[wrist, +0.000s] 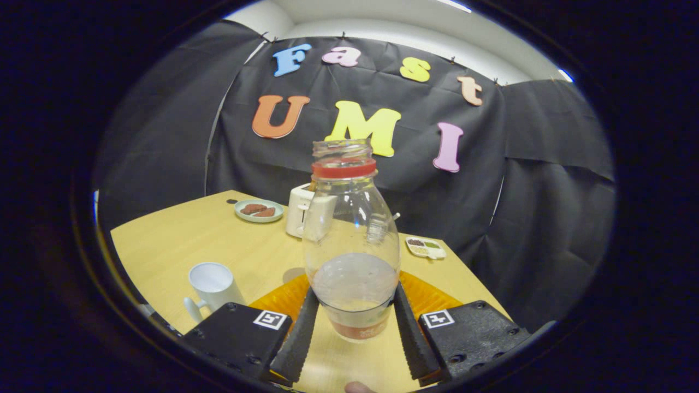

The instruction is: Take the bottle from table, then pour the juice into the cup, finally place the bottle on the coaster

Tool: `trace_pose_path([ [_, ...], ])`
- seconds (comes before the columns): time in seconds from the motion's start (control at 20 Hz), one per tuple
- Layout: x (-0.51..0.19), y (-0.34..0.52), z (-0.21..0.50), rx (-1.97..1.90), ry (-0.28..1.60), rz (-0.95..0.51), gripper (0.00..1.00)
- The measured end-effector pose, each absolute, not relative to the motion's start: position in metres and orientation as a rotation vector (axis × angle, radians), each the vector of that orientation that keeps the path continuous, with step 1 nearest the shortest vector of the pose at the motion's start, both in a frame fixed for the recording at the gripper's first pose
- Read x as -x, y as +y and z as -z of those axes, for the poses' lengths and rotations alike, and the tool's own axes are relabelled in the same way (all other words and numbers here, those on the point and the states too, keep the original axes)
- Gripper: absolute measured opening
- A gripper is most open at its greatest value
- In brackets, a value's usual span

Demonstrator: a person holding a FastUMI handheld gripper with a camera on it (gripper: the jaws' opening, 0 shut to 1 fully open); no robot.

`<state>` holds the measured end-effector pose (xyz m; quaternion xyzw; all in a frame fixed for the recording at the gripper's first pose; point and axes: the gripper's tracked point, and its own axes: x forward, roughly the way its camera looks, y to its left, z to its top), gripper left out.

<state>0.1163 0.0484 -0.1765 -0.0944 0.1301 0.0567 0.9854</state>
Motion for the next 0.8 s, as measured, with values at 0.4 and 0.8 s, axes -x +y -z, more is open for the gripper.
trace_pose_path([
  [0.4, -0.112, 0.053, 0.188, 0.439, 0.257, -0.109, 0.75],
  [0.8, -0.118, 0.067, 0.212, 0.724, 0.250, -0.110, 0.75],
])
